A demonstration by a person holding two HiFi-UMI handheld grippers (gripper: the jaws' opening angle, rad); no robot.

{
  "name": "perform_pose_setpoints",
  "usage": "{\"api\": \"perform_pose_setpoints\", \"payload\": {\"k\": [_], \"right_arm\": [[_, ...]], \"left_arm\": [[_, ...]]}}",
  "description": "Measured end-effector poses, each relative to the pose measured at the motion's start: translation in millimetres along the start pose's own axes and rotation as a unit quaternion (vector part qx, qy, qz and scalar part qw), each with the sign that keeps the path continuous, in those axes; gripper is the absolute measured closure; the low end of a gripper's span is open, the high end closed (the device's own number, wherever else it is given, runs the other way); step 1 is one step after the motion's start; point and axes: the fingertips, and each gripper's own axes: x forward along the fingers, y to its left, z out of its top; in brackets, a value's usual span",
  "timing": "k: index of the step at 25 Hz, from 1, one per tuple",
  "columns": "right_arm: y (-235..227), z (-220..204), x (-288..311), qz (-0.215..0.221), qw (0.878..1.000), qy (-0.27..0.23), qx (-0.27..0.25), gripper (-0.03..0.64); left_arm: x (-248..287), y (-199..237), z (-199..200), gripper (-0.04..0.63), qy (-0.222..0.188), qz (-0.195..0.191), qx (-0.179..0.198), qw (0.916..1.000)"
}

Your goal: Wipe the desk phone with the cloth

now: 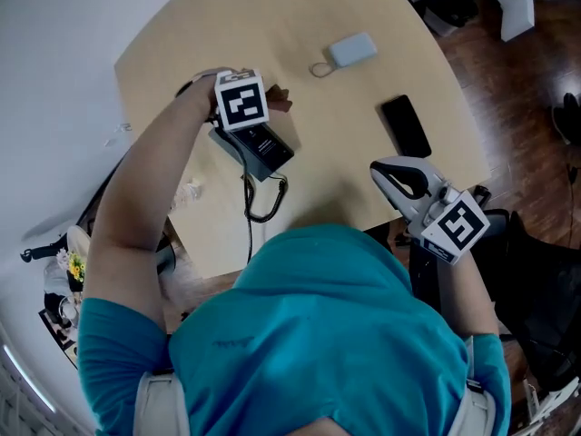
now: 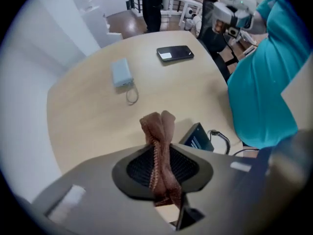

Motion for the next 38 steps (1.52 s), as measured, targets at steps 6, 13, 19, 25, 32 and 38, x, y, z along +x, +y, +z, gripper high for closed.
{"api": "perform_pose_setpoints", "payload": {"k": [6,13,19,25,32,38], "right_arm": [[-7,-4,8,0.002,1.000,0.012,0.005,0.615],[-18,-7,17,0.000,1.000,0.025,0.012,0.615],[-23,-12,26,0.002,0.999,0.039,0.015,0.615],[-23,-12,33,0.005,0.999,0.046,0.014,0.615],[-14,-2,44,0.016,0.999,0.050,0.002,0.615],[-5,12,67,0.041,0.997,0.060,-0.012,0.615]], "left_arm": [[0,21,-29,0.502,-0.044,-0.076,-0.033,0.9956],[29,33,-30,0.500,-0.071,-0.169,-0.128,0.9746],[62,45,-38,0.502,-0.040,-0.163,-0.138,0.9761],[88,55,-37,0.502,-0.030,-0.085,-0.102,0.9907],[8,63,-60,0.502,-0.229,-0.089,-0.214,0.9457],[15,29,-70,0.502,-0.299,-0.125,-0.234,0.9169]]}}
